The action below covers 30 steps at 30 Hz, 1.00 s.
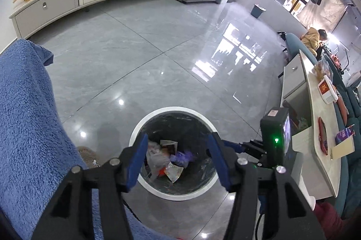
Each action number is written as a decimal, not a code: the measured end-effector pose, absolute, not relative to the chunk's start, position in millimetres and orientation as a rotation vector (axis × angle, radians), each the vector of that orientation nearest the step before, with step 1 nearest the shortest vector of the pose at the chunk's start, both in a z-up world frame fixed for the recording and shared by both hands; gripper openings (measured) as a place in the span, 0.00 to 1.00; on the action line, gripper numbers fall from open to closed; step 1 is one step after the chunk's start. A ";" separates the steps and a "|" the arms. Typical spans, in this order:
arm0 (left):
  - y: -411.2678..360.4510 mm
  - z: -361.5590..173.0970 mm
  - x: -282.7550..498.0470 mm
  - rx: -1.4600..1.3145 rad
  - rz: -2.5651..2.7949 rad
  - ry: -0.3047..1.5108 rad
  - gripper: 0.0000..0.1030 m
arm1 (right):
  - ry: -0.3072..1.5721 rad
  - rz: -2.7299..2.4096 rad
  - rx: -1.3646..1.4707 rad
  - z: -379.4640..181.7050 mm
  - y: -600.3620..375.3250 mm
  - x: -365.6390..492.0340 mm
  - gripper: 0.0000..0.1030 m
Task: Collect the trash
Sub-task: 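Carry bag and glove to the bin and open both tools over it, then grasp the purple bag with the left tool while the right tool approaches the red wrapper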
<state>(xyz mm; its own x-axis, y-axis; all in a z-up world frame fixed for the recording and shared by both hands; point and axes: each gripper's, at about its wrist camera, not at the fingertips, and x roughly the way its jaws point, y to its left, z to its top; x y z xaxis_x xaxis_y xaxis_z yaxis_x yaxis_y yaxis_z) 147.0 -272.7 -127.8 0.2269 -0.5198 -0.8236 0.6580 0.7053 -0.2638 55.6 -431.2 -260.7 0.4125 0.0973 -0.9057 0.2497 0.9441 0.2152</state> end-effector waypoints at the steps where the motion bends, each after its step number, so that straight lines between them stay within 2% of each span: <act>1: -270.9 -125.2 145.4 0.150 -0.818 1.058 0.52 | 1.148 -0.102 0.345 -260.5 -432.5 53.7 0.35; 7: -242.9 -94.9 134.5 0.146 -0.781 0.959 0.52 | 1.096 -0.114 0.346 -235.3 -434.7 47.9 0.36; 16: -171.6 -39.7 112.1 0.119 -0.682 0.808 0.54 | 0.921 -0.051 0.286 -149.2 -404.1 43.9 0.40; 18: -148.0 -27.4 104.8 0.104 -0.648 0.770 0.60 | 0.881 -0.018 0.257 -126.1 -387.2 44.2 0.42; 23: -90.7 -10.7 85.6 0.081 -0.580 0.711 0.62 | 0.808 0.056 0.202 -84.4 -347.3 44.1 0.46; 30: 1.2 -2.8 61.8 0.025 -0.459 0.660 0.64 | 0.740 0.142 0.122 -38.6 -292.6 40.4 0.48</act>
<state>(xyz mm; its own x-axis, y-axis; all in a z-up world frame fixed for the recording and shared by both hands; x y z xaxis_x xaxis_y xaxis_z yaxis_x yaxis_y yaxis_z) 61.8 1.2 -2.8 0.6943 -0.4029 -0.5964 0.4186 0.9001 -0.1208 40.4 -292.6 -38.6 0.7297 0.1718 -0.6619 -0.0858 0.9833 0.1606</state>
